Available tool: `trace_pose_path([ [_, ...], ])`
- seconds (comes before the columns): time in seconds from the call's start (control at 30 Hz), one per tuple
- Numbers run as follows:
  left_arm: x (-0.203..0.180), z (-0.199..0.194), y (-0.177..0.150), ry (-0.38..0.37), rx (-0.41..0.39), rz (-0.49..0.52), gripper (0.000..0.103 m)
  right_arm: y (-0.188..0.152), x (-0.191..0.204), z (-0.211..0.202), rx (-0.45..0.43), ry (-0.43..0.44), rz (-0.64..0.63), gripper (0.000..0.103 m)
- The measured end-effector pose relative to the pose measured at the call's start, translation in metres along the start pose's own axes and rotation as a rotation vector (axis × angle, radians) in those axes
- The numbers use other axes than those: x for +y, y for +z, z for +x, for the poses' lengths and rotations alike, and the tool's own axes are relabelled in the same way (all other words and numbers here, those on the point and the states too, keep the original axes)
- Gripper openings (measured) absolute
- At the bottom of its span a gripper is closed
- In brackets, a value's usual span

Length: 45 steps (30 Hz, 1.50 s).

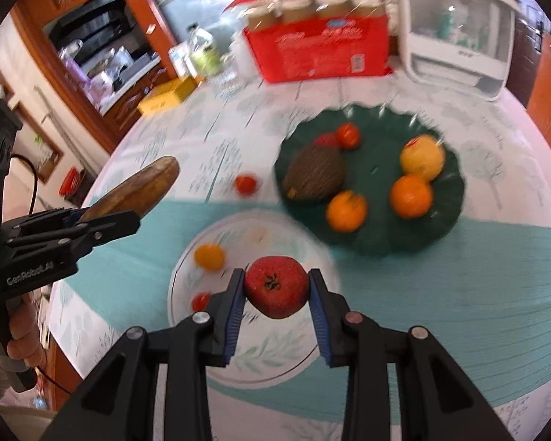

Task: Organize fruits
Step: 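Carry the banana with the left gripper while the right gripper carries the pomegranate to the green plate, then open both grippers to release the banana and pomegranate on the green plate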

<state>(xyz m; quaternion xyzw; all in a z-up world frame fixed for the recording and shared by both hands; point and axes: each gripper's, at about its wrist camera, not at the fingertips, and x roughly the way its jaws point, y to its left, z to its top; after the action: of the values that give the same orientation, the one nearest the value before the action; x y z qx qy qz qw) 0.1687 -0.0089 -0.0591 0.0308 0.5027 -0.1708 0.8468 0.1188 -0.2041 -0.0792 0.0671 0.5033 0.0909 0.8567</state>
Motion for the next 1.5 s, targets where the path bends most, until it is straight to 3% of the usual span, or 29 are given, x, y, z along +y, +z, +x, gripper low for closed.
trace_pose_path([
  [0.3,-0.038,0.013,0.085,-0.045,-0.092,0.103,0.033,0.058,-0.040,-0.008,-0.093,-0.088,0.031,0.034],
  [0.53,-0.068,0.073,0.122,-0.108,-0.032,0.095,0.033,0.078,-0.073,0.028,-0.066,-0.139,0.069,0.034],
  [0.9,-0.099,0.170,0.120,-0.118,0.116,0.096,0.033,0.071,-0.099,0.079,0.021,-0.175,0.060,0.034],
  [1.13,-0.100,0.181,0.119,-0.136,0.123,0.104,0.034,0.071,-0.096,0.089,0.029,-0.185,0.008,0.035],
  [1.27,-0.095,0.174,0.120,-0.168,0.104,0.097,0.037,0.071,-0.095,0.090,0.026,-0.182,0.010,0.043],
  [1.33,-0.094,0.167,0.121,-0.162,0.086,0.106,0.044,0.070,-0.094,0.090,0.026,-0.172,0.018,0.043],
  [1.5,-0.089,0.154,0.120,-0.136,0.064,0.106,0.046,0.066,-0.090,0.085,0.022,-0.163,0.034,0.043],
])
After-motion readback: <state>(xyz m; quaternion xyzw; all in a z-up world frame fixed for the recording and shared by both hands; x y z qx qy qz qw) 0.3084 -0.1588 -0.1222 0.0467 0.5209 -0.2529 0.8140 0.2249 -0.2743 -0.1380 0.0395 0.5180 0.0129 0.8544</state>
